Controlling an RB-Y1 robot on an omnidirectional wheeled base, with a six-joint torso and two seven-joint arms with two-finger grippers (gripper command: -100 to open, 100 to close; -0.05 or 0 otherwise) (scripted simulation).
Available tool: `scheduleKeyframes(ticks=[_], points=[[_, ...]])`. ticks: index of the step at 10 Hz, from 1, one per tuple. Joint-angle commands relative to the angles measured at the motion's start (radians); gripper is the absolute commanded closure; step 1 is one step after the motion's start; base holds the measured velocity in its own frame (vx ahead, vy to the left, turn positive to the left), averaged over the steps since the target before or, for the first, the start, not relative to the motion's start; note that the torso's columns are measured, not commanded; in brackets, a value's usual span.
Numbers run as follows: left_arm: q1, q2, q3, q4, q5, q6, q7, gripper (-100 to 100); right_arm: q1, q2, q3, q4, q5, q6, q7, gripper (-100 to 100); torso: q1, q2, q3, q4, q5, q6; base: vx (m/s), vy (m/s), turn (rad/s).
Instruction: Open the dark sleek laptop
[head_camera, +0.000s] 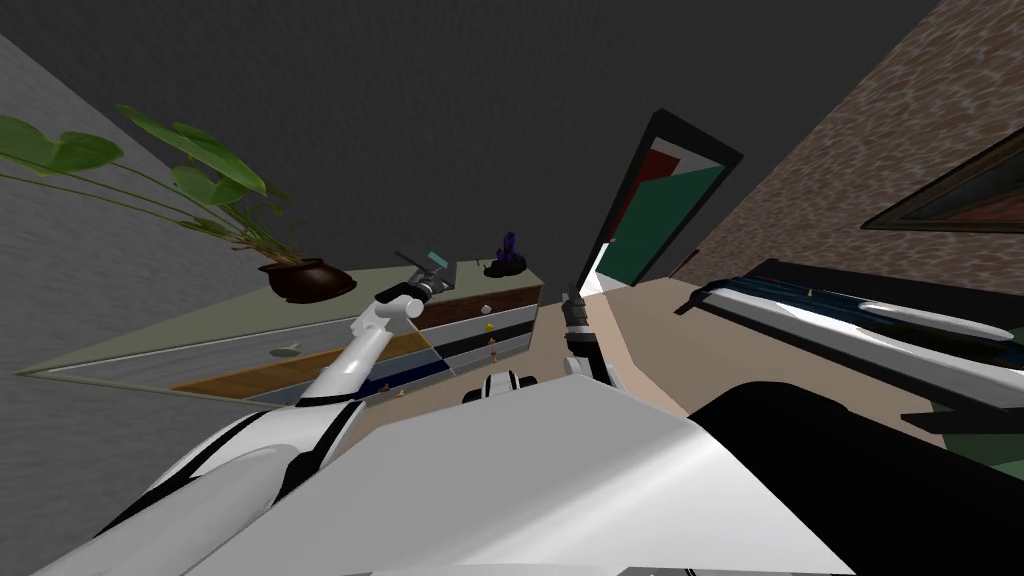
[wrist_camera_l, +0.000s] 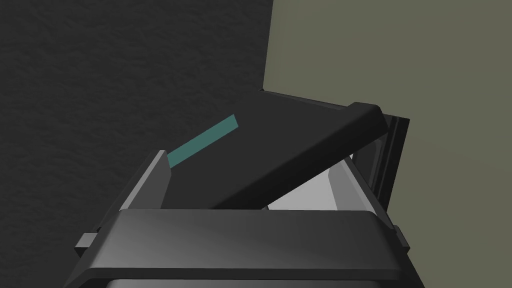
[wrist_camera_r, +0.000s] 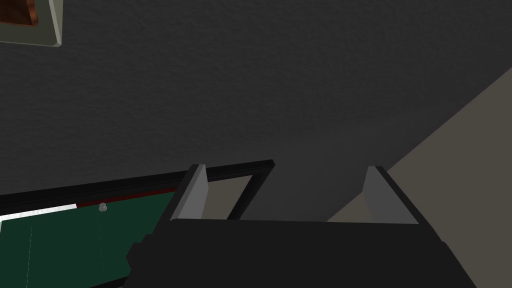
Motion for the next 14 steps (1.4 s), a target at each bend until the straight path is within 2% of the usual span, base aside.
scheduleKeyframes(ticks=[1,3,4,6,9,10,12,13,14], points=[[-0.072,0.039,-0.036,0.082,0.034,-0.03,0.006,-100,0.0,0.0,0.0,0.0,0.0,0.0,0.0,0,-0.001,0.003,0.003,0.003,-0.001,0.0,-0.044,-0.024,0.022],[-0.072,0.039,-0.036,0.133,0.034,-0.03,0.006,-100,0.0,0.0,0.0,0.0,0.0,0.0,0.0,0,-0.002,0.0,0.001,0.002,-0.002,0.002,-0.003,0.006,-0.007],[-0.124,0.091,-0.085,0.164,0.086,-0.078,0.014,-100,0.0,0.0,0.0,0.0,0.0,0.0,0.0,0,-0.001,-0.003,-0.001,0.0,-0.001,0.001,-0.066,-0.039,0.085],[-0.173,0.101,-0.097,0.217,0.088,-0.083,0.014,-100,0.0,0.0,0.0,0.0,0.0,0.0,0.0,0,-0.004,0.003,0.002,0.002,-0.003,0.002,-0.076,-0.034,0.034],[-0.173,0.101,-0.097,0.277,0.088,-0.083,0.014,-100,0.0,0.0,0.0,0.0,0.0,0.0,0.0,0,-0.002,-0.001,0.0,0.001,-0.002,0.002,0.001,-0.001,-0.005],[-0.221,0.157,-0.148,0.314,0.141,-0.132,0.022,-100,0.0,0.0,0.0,0.0,0.0,0.0,0.0,0,-0.002,-0.002,-0.001,0.001,-0.002,0.002,-0.073,-0.029,0.085],[-0.273,0.163,-0.158,0.37,0.141,-0.135,0.022,-100,0.0,0.0,0.0,0.0,0.0,0.0,0.0,0,-0.005,0.004,0.003,0.003,-0.003,0.002,-0.068,-0.042,0.032],[-0.273,0.163,-0.158,0.408,0.141,-0.135,0.022,-100,0.0,0.0,0.0,0.0,0.0,0.0,0.0,0,-0.004,0.002,0.002,0.002,-0.003,0.002,-0.015,-0.007,-0.015],[-0.328,0.218,-0.219,0.449,0.195,-0.187,0.029,-100,0.0,0.0,0.0,0.0,0.0,0.0,0.0,0,-0.002,-0.001,0.0,0.002,-0.002,0.002,-0.075,-0.034,0.083]])
